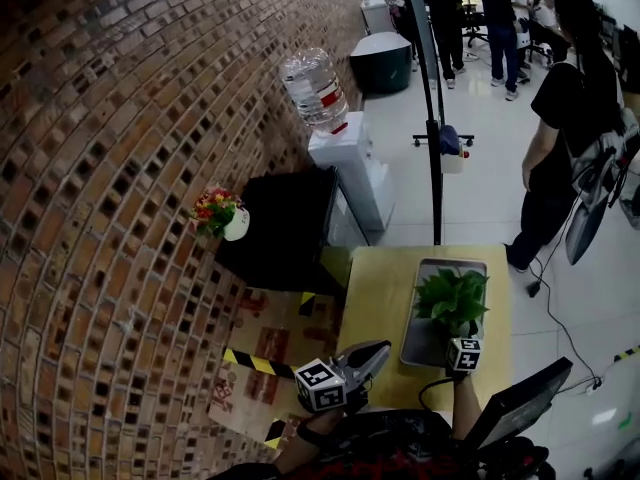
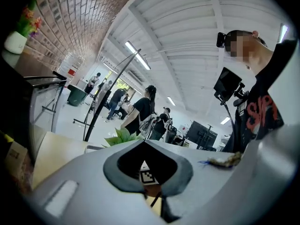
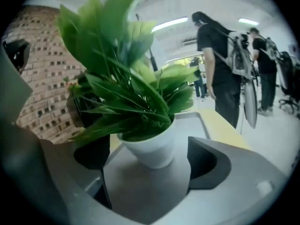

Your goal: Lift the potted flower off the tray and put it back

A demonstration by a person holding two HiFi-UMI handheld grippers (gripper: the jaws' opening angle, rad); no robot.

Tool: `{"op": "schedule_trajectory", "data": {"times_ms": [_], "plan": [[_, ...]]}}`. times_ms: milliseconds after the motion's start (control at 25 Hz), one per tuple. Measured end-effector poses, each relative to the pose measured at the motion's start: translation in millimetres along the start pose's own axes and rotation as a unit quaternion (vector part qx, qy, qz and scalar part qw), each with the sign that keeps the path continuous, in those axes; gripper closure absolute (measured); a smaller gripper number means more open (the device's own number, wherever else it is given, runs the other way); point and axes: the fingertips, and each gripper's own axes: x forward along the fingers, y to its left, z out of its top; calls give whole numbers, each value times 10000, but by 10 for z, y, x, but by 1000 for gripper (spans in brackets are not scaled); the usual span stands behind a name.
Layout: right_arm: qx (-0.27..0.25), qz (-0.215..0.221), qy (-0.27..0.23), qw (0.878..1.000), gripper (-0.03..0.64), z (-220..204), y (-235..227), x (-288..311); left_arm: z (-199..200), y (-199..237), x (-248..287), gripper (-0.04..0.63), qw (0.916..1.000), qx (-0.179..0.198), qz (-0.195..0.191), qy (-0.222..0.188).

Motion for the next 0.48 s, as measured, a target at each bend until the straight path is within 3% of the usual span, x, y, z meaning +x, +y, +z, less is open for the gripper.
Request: {"op": "schedule_trajectory", "data": {"times_ms": [80, 200, 320, 400, 480], "plan": [[391, -36, -131, 9991, 155, -71, 108, -335, 5, -72, 30, 595, 10000, 28, -61, 7], [427, 523, -131, 9976, 343, -197, 510, -727, -25, -202, 63, 595, 9997, 100, -203, 34], [357, 1031, -477, 9929, 527, -23, 885, -1168, -194, -366, 123, 595, 9990, 120, -407, 116], [408, 1287, -818, 9875, 609, 111, 1110, -1457, -338, -534, 103, 595, 9986, 109, -412, 314], [321, 1434, -1034, 9837, 614, 228, 1282, -1735, -511, -707, 79, 595, 9979, 92, -412, 483]]}}
